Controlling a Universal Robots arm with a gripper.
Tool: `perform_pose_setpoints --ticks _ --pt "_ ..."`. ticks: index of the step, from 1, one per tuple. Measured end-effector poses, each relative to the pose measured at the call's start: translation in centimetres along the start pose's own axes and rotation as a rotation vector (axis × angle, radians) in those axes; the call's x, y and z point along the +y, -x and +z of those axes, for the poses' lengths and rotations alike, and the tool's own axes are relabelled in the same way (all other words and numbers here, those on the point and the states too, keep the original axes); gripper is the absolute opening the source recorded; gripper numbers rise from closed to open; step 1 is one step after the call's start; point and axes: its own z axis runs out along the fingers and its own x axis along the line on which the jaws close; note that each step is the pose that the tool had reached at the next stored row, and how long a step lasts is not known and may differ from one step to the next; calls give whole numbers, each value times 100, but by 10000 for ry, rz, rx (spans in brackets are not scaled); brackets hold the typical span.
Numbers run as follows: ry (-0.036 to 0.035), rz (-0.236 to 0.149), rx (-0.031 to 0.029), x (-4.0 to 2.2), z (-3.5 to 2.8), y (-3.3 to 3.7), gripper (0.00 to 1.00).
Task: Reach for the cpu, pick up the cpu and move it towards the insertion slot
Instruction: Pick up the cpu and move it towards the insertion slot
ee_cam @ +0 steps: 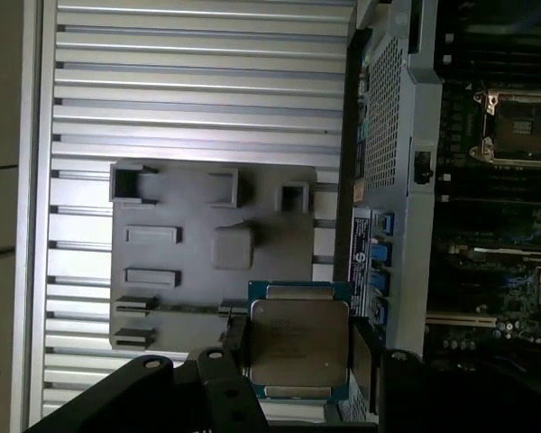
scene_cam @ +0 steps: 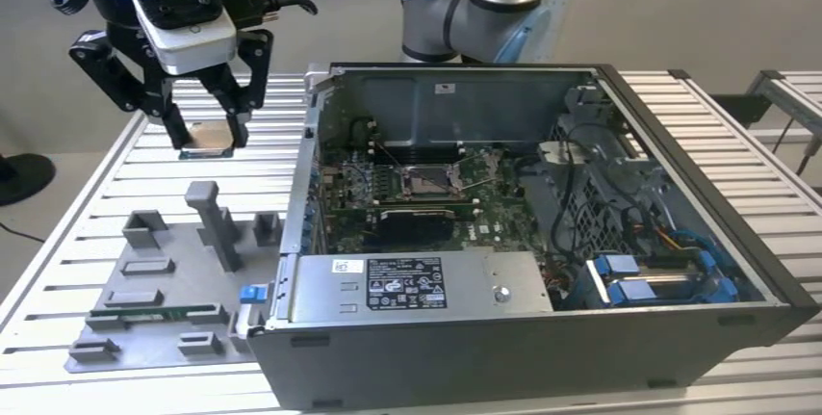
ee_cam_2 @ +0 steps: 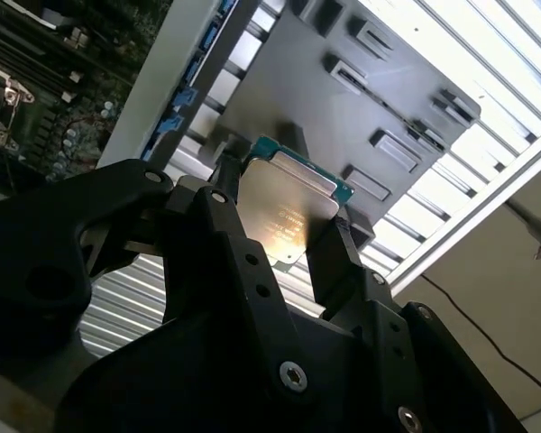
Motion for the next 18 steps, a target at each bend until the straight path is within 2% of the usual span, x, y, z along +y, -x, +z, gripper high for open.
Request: perform_pose_setpoints --ticks 18 --pt "1 1 31 -10 -3 302 0"
